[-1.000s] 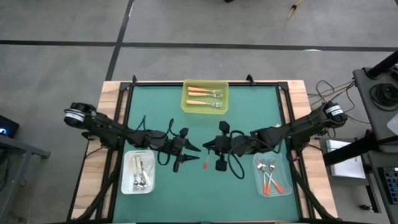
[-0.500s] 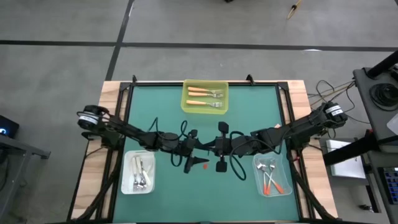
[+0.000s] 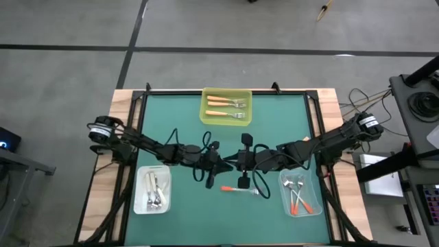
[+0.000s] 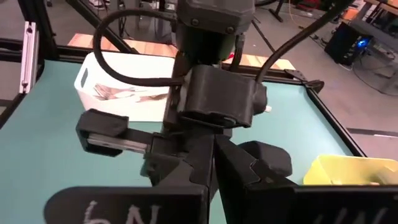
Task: Sort silverware by color (type)
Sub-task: Put the orange fork into the transparent bin
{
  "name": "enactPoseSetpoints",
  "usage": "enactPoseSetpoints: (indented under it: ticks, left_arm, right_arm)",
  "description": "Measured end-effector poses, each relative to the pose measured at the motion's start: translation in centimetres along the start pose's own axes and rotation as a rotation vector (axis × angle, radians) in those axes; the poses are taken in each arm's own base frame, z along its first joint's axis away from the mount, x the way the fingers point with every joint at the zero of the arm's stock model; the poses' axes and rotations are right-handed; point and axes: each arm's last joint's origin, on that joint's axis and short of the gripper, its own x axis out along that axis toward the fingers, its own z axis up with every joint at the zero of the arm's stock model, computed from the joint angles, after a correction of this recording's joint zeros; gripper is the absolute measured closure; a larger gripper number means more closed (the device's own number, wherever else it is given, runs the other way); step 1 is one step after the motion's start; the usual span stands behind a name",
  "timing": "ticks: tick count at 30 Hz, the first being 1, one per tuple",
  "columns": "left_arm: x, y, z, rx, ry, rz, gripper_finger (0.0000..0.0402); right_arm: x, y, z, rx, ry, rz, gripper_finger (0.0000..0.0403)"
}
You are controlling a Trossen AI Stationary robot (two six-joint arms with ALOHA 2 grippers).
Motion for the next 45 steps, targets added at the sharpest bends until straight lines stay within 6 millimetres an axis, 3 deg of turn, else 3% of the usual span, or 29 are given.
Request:
enactPoseSetpoints:
  ticks: [6, 14, 19, 26, 35, 41, 45]
  left_arm:
    - [-0.2, 0.2, -1.0, 0.083, 0.138, -0.033, 0.0401]
    - [-0.5, 0.3, -2.2, 0.204, 0.248, 0.075, 0.0401]
    - [-1.0, 0.4, -1.8, 0.258, 0.244, 0.134, 0.0401]
    - [-3.6, 0.3, -0.4, 0.366, 0.190, 0.127, 0.0402]
    - [-7.9, 0.5, -0.6, 0.450, 0.140, 0.122, 0.0402]
    - [-9.4, 0.4, 0.1, 0.465, -0.003, 0.129, 0.0402]
    - [-10.5, 0.2, 1.8, 0.523, -0.105, 0.141, 0.0402]
  right_arm:
    - [-0.3, -0.3, -0.1, 0.125, 0.020, -0.074, 0.0394]
    - [-0.6, 0.1, -2.0, 0.607, 0.203, -0.047, 0.0394]
    - [0.2, 1.1, -3.1, 0.947, 0.288, -0.045, 0.0394]
    - [1.5, 2.8, -4.5, 1.175, 0.434, -0.105, 0.0394]
    - [2.9, 4.3, -4.0, 1.269, 0.822, -0.272, 0.0394]
    - [4.3, 5.2, -3.7, 0.906, 0.973, -0.125, 0.0394]
    - [6.3, 5.3, -4.6, 0.850, 0.993, -0.138, 0.0394]
